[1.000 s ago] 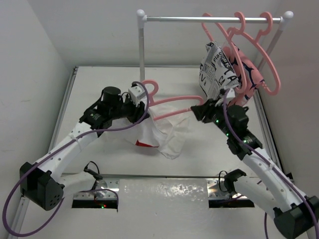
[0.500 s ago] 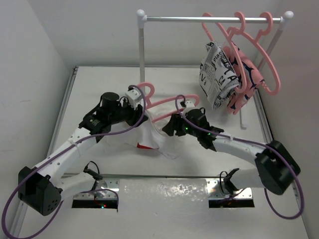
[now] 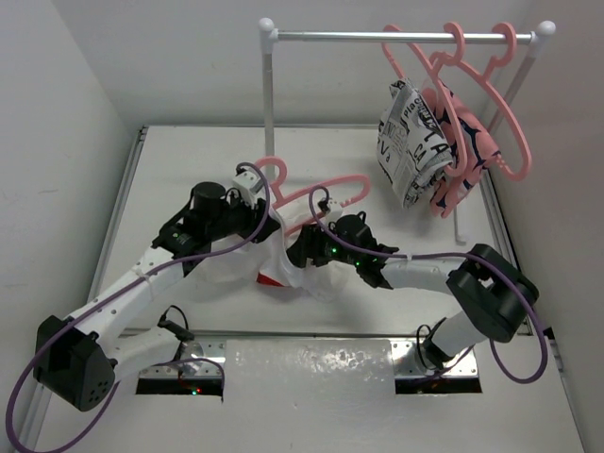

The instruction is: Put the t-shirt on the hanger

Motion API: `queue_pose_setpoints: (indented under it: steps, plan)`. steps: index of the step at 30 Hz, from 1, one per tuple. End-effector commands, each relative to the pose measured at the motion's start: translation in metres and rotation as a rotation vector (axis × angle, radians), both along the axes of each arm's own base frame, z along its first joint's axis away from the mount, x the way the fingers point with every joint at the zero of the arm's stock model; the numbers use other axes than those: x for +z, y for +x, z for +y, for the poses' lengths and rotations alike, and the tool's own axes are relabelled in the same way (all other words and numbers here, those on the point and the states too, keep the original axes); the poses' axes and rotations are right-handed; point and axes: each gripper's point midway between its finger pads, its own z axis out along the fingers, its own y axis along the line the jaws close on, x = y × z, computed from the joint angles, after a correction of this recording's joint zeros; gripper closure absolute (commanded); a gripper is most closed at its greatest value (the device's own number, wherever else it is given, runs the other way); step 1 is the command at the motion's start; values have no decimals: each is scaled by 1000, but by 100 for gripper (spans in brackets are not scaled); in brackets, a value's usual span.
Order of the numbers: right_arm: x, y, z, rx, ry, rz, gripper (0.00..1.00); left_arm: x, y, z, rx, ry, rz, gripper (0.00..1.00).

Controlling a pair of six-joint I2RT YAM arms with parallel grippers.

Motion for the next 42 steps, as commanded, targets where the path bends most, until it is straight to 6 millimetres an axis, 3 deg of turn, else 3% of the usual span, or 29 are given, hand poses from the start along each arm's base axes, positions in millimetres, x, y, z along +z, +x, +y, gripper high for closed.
queue_pose_setpoints:
  steps: [1, 5, 6, 7, 11, 13, 17, 18, 19, 21, 26, 29, 33, 38, 42]
  plan:
    - [24, 11, 11, -37, 76, -53, 26, 35, 14, -4, 41, -111, -82, 100]
    - [7, 15, 17, -73, 88, 43, 35, 47, 13, -7, 46, -191, -67, 100]
    - [3, 17, 20, -82, 114, 52, 43, 49, 14, -6, 53, -198, -68, 100]
    - [-3, 17, 20, -100, 123, 76, 58, 50, 15, -4, 61, -203, -67, 100]
    - [-11, 17, 20, -131, 147, 127, 86, 61, 16, 3, 78, -239, -78, 100]
    - [-14, 18, 11, -164, 141, 131, 98, 59, 15, 8, 92, -239, -74, 100]
    - [-20, 28, -33, -333, 79, 87, 100, 42, 6, 17, 38, -148, -111, 100]
    - [-6, 33, -41, -358, 88, 52, 100, 38, 3, 19, 25, -121, -119, 100]
    - [-14, 31, -51, -363, 16, 37, 100, 31, 1, 24, 17, -76, -133, 100]
    - [-10, 40, -68, -412, -43, 6, 100, 27, -4, 26, -23, -26, -156, 100]
    - [-1, 57, -121, -552, 6, -22, 100, 53, -22, 14, -172, -52, -259, 100]
    - [8, 59, -135, -560, -30, -89, 100, 62, -34, 7, -261, -68, -293, 100]
    - [27, 57, -142, -523, -118, -162, 100, 52, -38, 10, -305, -4, -310, 100]
    - [29, 56, -150, -521, -153, -177, 100, 48, -46, 9, -393, 43, -341, 100]
    - [36, 56, -154, -538, -140, -196, 100, 24, -51, 21, -456, 184, -331, 100]
